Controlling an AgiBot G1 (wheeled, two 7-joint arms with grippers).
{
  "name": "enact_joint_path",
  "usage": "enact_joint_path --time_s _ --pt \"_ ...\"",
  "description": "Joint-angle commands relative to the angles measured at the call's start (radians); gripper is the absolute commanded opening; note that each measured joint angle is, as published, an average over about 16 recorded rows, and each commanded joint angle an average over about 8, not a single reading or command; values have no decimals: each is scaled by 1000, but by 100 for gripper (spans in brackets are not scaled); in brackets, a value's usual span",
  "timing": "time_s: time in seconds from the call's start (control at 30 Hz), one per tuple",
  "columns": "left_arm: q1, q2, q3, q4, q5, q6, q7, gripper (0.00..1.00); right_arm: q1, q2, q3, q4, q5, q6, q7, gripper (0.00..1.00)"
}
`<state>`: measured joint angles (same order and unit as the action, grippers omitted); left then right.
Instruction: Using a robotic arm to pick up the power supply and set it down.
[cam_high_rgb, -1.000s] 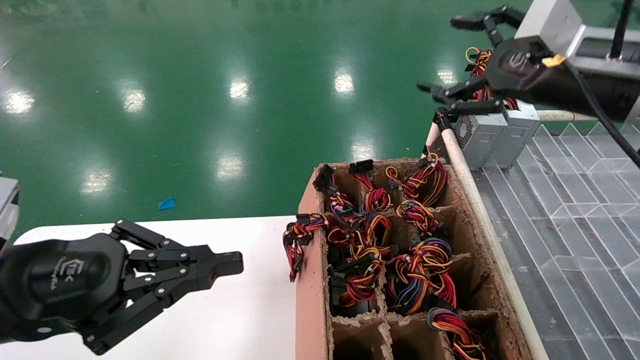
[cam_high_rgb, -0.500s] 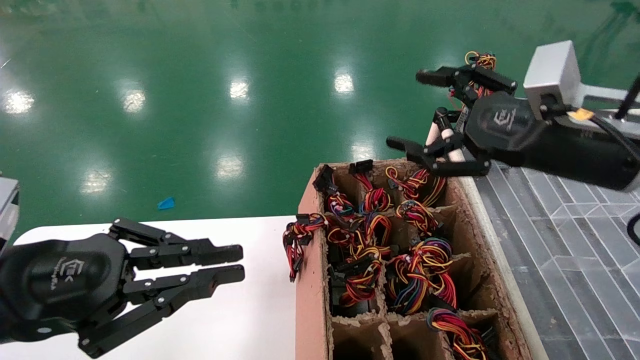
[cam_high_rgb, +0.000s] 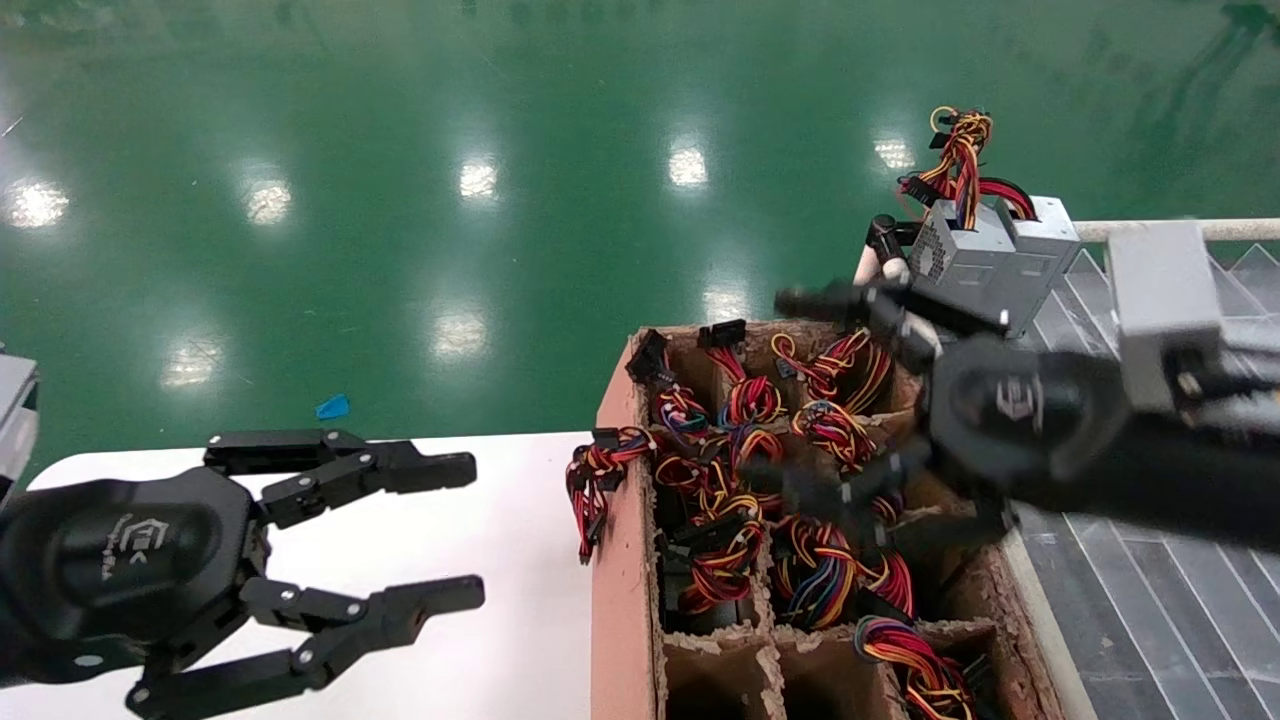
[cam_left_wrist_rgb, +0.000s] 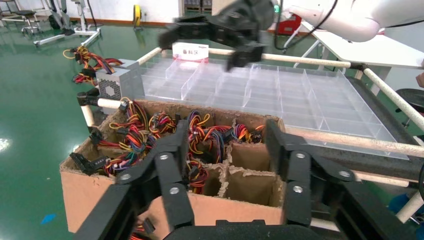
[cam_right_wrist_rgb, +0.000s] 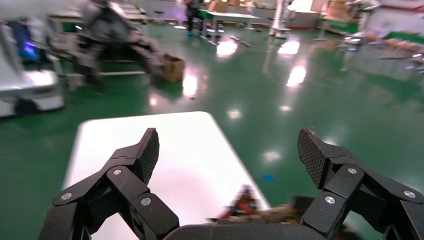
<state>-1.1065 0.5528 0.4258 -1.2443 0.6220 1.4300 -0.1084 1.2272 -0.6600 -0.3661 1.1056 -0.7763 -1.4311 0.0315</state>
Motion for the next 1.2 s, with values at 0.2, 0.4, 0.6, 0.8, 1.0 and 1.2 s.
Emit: enact_joint_path --time_s 0.2,0.4,0.6,0.8,1.0,1.2 --pt "0 0 0 0 0 0 0 100 -114 36 65 133 34 -48 117 100" --pt "0 0 0 0 0 0 0 100 -174 56 98 203 52 -74 167 100" --pt "0 0 0 0 0 0 0 100 -177 57 101 206 55 -76 168 100" --pt "0 0 0 0 0 0 0 100 -166 53 95 193 51 -71 161 100" --pt "0 0 0 0 0 0 0 100 -159 51 91 185 49 -67 157 100" --pt "0 0 0 0 0 0 0 100 -155 50 88 181 47 -65 155 100"
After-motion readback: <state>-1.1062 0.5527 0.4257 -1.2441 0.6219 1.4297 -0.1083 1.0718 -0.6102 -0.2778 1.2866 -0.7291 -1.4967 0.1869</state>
